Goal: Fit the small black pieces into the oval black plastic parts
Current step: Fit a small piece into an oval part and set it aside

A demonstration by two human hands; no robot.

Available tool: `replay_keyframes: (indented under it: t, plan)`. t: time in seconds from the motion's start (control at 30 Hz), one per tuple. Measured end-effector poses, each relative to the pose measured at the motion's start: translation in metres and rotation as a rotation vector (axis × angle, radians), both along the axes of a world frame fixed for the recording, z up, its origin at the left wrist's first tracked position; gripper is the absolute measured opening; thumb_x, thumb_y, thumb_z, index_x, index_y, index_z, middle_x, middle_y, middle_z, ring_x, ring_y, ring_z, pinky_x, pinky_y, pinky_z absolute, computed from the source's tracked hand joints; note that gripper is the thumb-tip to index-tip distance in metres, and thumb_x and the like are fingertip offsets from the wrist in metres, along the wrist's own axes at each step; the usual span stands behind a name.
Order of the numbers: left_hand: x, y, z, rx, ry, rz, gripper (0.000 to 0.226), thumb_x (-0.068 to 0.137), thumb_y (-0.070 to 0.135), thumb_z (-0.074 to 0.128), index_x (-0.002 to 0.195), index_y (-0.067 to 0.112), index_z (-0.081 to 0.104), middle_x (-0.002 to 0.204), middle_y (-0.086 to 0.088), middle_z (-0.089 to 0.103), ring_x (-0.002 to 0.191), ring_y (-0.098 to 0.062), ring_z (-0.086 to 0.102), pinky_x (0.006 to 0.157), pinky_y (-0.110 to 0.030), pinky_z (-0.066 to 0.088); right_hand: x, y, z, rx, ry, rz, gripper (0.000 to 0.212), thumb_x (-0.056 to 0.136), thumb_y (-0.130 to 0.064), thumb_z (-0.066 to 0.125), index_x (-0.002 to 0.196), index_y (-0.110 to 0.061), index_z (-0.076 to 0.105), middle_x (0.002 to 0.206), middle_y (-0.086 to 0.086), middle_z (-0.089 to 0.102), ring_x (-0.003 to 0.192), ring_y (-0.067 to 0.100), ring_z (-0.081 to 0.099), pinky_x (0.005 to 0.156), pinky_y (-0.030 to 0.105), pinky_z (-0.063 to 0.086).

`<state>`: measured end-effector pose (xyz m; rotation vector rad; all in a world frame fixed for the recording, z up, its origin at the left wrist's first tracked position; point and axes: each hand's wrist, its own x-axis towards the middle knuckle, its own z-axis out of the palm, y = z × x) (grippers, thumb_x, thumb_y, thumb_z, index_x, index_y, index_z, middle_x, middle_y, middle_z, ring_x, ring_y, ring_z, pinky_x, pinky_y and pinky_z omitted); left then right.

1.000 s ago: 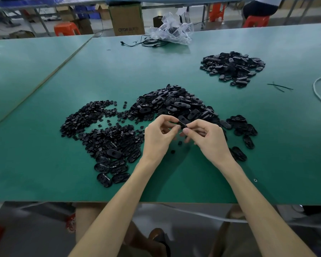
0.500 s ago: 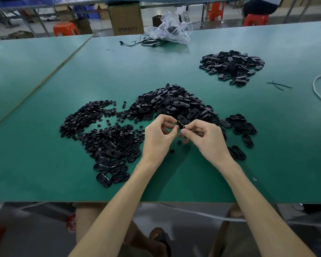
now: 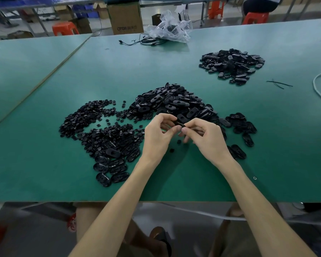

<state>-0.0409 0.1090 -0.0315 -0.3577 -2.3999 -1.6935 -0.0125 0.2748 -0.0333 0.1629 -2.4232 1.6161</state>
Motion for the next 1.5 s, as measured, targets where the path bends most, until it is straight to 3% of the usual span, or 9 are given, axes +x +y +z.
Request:
replay_keyframes:
  t: [0.1,0.27,0.4,0.67,0.8,0.97,1.2,1.3,1.5]
  plan:
    - [-0.0009,-0.0015,0.0,-0.006,0.004,-0.005,0.024,0.087,0.019,0.083,0.109,0.022,0.073,0.11,0.005,0.063,0.09,-0.003,0.064,0.078,-0.015,0.05,-0.0011,0.0003,-0.0007,-0.015,0.003,0.006,0.007,0.098,-0.007,0.069,0.098,-0.01,0.076,0.082,-0.002,0.078,0.068,0.013,0.074,0.065,0.013,0.049]
    - [-0.0019,0.0005,-0.0024,-0.009,-0.049,-0.016,0.012,0.087,0.012,0.081,0.089,0.021,0.074,0.088,0.001,0.075,0.078,-0.017,0.07,0.077,-0.028,0.056,-0.0022,0.0006,-0.0036,-0.01,0.001,-0.019,0.011,0.099,-0.006,0.067,0.097,-0.013,0.075,0.082,-0.002,0.077,0.068,0.012,0.074,0.065,0.014,0.049]
    - [-0.0023,0.0005,-0.0028,0.002,-0.04,-0.002,0.018,0.085,0.018,0.085,0.083,0.031,0.073,0.083,0.006,0.076,0.074,-0.013,0.073,0.071,-0.02,0.056,-0.0024,-0.0004,-0.0047,-0.015,0.018,-0.058,0.009,0.099,-0.008,0.069,0.097,-0.016,0.073,0.081,-0.005,0.077,0.068,0.011,0.074,0.064,0.015,0.05]
    - [-0.0012,0.0013,-0.0013,0.002,-0.068,-0.106,0.014,0.091,0.019,0.08,0.086,0.031,0.074,0.077,0.011,0.076,0.062,-0.013,0.071,0.066,-0.021,0.055,-0.002,-0.0001,-0.0032,-0.052,0.023,-0.109,0.008,0.099,-0.01,0.068,0.1,-0.016,0.074,0.077,-0.003,0.075,0.066,0.014,0.071,0.067,0.022,0.055]
    - [0.0,0.0018,-0.0005,-0.016,-0.056,-0.114,0.012,0.093,0.019,0.078,0.09,0.03,0.073,0.076,0.003,0.075,0.064,-0.018,0.07,0.062,-0.021,0.053,-0.0014,0.0,-0.0025,-0.062,0.024,-0.121,0.009,0.099,-0.01,0.069,0.1,-0.017,0.074,0.077,-0.002,0.075,0.067,0.015,0.071,0.071,0.028,0.059]
    - [0.0017,0.0022,0.0022,-0.008,-0.061,-0.124,0.007,0.094,0.016,0.075,0.092,0.022,0.073,0.084,0.0,0.073,0.068,-0.017,0.07,0.062,-0.021,0.051,-0.0015,-0.0003,-0.0018,-0.044,0.03,-0.12,0.009,0.098,-0.011,0.07,0.098,-0.02,0.075,0.077,-0.006,0.076,0.066,0.011,0.07,0.07,0.024,0.058]
    - [0.0009,0.004,0.0014,-0.022,-0.056,-0.12,0.018,0.094,0.013,0.072,0.09,0.029,0.068,0.092,0.0,0.071,0.079,-0.025,0.07,0.071,-0.039,0.057,-0.001,0.0003,-0.0021,-0.039,0.027,-0.113,0.011,0.097,-0.012,0.072,0.096,-0.023,0.075,0.08,-0.007,0.077,0.072,0.012,0.074,0.076,0.033,0.062]
    - [-0.0009,0.0044,-0.0016,-0.047,-0.036,-0.118,0.024,0.094,0.011,0.07,0.089,0.034,0.066,0.094,0.005,0.071,0.082,-0.018,0.068,0.073,-0.035,0.056,-0.0008,0.0002,-0.0021,-0.045,0.021,-0.108,0.013,0.097,-0.013,0.073,0.094,-0.025,0.074,0.08,-0.007,0.077,0.074,0.013,0.075,0.077,0.034,0.063]
    - [-0.0031,0.0041,-0.0069,-0.095,0.02,-0.112,0.025,0.092,0.01,0.068,0.09,0.035,0.063,0.094,0.01,0.066,0.081,-0.002,0.06,0.068,-0.013,0.044,0.0,-0.0014,-0.0018,-0.046,0.002,-0.093,0.009,0.097,-0.01,0.073,0.095,-0.018,0.075,0.08,-0.004,0.078,0.073,0.013,0.075,0.076,0.032,0.063]
